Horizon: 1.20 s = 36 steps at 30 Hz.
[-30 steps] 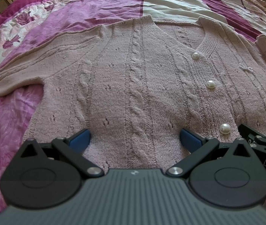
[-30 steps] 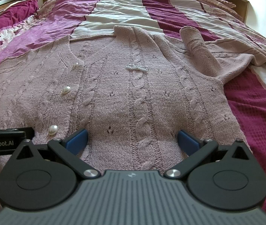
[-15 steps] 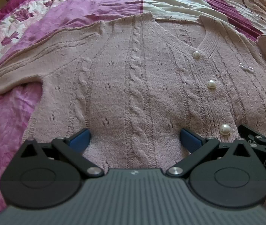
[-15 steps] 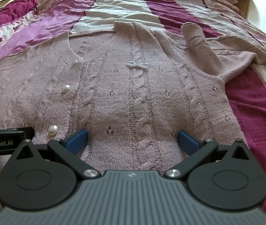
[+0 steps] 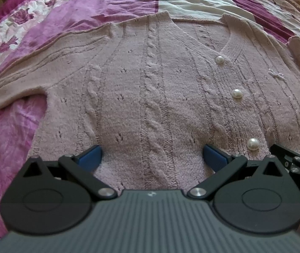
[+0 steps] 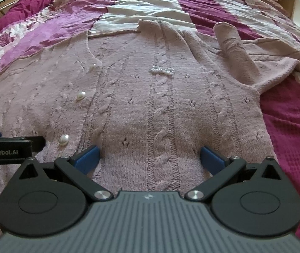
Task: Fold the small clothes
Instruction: 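Move the right tool to the cardigan sleeve cuff and grasp it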
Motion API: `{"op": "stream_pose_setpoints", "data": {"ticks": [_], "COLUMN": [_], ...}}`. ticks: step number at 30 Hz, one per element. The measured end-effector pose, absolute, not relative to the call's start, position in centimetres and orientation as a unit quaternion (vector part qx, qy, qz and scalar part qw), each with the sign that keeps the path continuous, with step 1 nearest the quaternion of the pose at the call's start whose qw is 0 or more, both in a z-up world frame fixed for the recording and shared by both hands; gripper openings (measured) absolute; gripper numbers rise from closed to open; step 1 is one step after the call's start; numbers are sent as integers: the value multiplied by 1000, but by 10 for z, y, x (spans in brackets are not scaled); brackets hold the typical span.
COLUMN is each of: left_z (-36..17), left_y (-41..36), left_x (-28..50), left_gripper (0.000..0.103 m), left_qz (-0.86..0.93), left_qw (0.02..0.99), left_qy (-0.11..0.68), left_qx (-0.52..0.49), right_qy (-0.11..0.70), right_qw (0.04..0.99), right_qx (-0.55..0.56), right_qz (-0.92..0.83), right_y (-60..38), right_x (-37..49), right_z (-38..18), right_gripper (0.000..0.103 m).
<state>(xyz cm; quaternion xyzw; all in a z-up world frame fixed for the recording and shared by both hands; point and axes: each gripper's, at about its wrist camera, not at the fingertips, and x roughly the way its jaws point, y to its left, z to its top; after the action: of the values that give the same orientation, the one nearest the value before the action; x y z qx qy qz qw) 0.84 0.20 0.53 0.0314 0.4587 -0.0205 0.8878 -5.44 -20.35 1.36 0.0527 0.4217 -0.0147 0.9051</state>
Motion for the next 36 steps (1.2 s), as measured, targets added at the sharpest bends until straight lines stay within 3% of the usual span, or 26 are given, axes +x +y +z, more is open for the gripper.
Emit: {"op": "stream_pose_setpoints", "data": {"ticks": [22, 36], "left_z": [35, 25], "left_y": [12, 19], "left_x": [14, 26], "left_gripper": [103, 103], "left_qz": [-28, -3], "left_qw": [888, 875], "left_qy": [458, 484], "left_qx": [9, 1], "right_qy": [353, 311], "right_qw": [914, 902], "right_qx": [199, 281], "right_qz": [27, -101], "right_y": [-347, -499], "right_x": [-36, 11], "right_z": [63, 41], "right_gripper": [103, 103]}}
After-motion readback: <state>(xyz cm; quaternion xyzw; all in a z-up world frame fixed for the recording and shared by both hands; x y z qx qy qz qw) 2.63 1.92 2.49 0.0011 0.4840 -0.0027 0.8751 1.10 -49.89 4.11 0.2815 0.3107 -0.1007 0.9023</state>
